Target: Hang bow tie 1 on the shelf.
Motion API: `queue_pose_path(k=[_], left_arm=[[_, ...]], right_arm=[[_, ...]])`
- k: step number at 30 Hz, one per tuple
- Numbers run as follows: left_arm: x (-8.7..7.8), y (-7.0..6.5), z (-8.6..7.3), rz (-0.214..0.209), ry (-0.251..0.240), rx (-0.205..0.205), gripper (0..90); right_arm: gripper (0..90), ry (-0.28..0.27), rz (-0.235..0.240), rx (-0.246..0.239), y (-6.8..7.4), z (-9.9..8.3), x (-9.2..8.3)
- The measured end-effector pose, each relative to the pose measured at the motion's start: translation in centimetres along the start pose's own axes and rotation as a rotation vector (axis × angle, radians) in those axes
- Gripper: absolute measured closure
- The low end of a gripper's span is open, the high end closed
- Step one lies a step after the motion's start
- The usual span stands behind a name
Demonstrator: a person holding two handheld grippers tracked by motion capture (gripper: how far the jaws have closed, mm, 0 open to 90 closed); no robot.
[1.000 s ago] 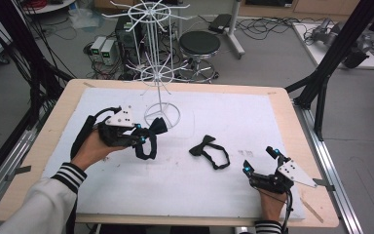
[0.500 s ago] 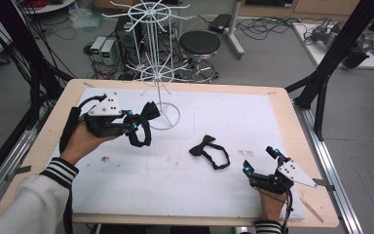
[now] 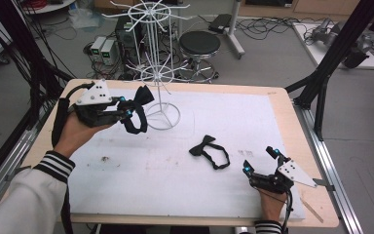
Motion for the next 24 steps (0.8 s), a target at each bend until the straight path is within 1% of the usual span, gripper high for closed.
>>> queue_pose_path(k=[4, 11, 12, 13, 16, 19, 24], left_arm=[[-0.2, 0.8, 0.7, 0.019, -0.015, -0.002, 75.6], [0.0, 2.4, 1.5, 0.045, -0.026, 0.000, 75.7], [0.0, 2.5, 1.6, 0.050, -0.035, -0.003, 75.6], [0.1, 2.7, 1.6, 0.054, -0.028, -0.001, 75.6], [0.4, 3.1, 1.8, 0.063, -0.042, 0.000, 75.7], [0.7, 3.6, 1.7, 0.071, -0.033, 0.000, 75.7], [1.0, 4.3, 1.7, 0.084, -0.032, -0.001, 75.6]], right_arm=[[1.3, -0.001, 0.001, 0.001, 0.0, 0.0, 0.0], [1.4, -0.010, 0.000, -0.005, -0.1, 0.0, 0.0], [1.4, -0.009, 0.002, -0.003, -0.1, 0.0, 0.0], [1.4, -0.008, 0.003, -0.003, -0.1, 0.0, 0.0], [1.3, -0.008, 0.003, -0.002, -0.1, 0.0, 0.0], [1.3, -0.008, 0.002, 0.004, -0.1, 0.0, 0.0], [1.4, -0.006, 0.000, 0.008, -0.1, 0.0, 0.0]])
Point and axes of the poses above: each handheld gripper's, and its own axes: x roughly forward along the jaws, z roughly out of its top, y roughly to its left, the point moved 7 cm from there along x, roughly forward along the jaws, and after that the axes turned 13 degrees about -z, right-handed, at the moved point
